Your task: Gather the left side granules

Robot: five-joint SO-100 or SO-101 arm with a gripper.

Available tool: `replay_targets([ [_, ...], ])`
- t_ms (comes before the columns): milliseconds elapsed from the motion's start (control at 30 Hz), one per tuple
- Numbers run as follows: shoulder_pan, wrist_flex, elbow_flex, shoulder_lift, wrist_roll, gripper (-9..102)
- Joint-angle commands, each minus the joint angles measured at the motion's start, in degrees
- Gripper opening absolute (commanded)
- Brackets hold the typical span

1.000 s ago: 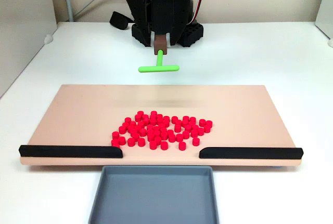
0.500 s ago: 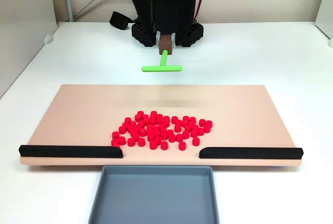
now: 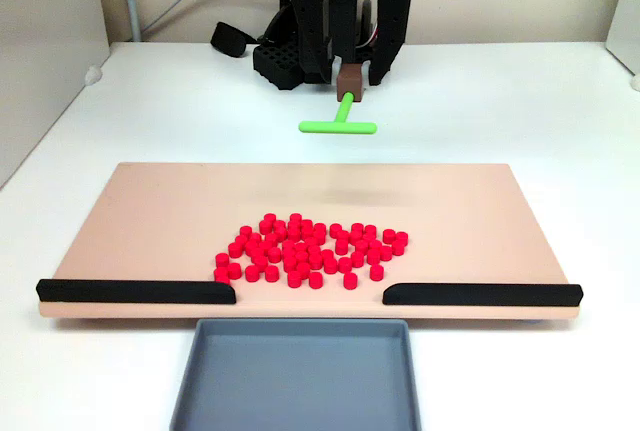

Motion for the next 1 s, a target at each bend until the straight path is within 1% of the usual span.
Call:
replay_targets([
  [0, -1.14, -0.44, -1.58, -0.26, 2.55, 0],
  [167, -1.41, -0.7, -1.93, -0.35, 8.26, 0],
  [500, -2.37, -0.09, -4.13, -1.58, 15.73, 0],
  [700, -4.31, -0.09, -6.42, -4.75, 24.17, 0],
  [967, -4.92, -0.09, -6.5, -4.22, 31.46, 0],
])
